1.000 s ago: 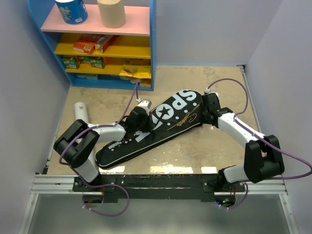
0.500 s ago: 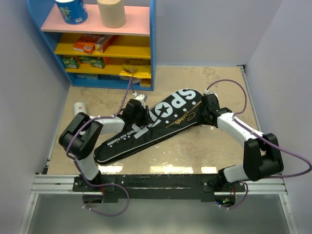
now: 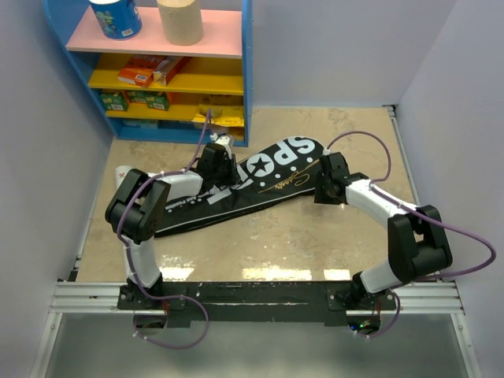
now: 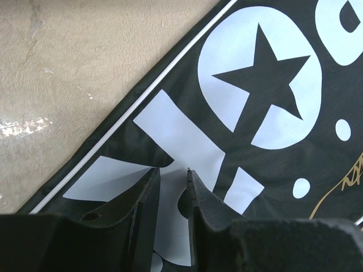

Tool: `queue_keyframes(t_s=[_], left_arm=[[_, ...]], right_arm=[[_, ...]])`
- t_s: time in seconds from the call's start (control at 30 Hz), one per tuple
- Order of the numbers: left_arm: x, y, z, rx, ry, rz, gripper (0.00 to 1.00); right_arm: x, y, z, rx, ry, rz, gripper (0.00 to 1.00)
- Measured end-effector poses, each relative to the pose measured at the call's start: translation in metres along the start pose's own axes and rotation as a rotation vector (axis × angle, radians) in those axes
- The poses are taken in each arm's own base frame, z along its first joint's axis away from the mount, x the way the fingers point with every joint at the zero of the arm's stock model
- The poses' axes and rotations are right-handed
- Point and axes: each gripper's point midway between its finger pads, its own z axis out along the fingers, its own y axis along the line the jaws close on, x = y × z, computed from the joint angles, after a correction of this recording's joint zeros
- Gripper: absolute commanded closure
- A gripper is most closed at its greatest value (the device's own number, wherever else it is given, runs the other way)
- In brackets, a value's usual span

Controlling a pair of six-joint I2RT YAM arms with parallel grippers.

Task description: Pack up the badminton gear

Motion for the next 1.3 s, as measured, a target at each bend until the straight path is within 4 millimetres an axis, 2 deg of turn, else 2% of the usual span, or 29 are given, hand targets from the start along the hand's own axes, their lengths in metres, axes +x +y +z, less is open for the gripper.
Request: queue_keyframes(t_s=[0.27, 0.43, 0.73, 0.93, 1.03, 1.17, 1.3], left_arm=[[0.000, 0.000, 0.000, 0.000, 0.005, 0.009, 0.69], [0.000, 0.000, 0.000, 0.002, 0.006, 0.009, 0.69], [0.001, 0.001, -0.002, 0.003, 0.001, 0.011, 0.69], [0.001, 0.002, -0.002, 0.001, -0.001, 0.009, 0.69], [0.001, 0.002, -0.002, 0.001, -0.001, 0.009, 0.69], [0.001, 0.003, -0.002, 0.001, -0.001, 0.013, 0.69], [0.001, 0.003, -0.003, 0.001, -0.004, 0.016, 0.69]], right_arm=[[-0.002, 0.016, 0.016, -0.009, 0.028, -0.065, 0.64], [0.006, 0.016, 0.032, 0.017, 0.068, -0.090, 0.64], [-0.013, 0.021, 0.044, 0.030, 0.031, -0.087, 0.66], [-0.019, 0.022, 0.046, 0.042, 0.018, -0.085, 0.75], [-0.019, 0.022, 0.047, 0.042, 0.017, -0.086, 0.83], [-0.020, 0.022, 0.048, 0.049, 0.013, -0.087, 1.00], [-0.022, 0.019, 0.048, 0.065, 0.007, -0.089, 1.00]])
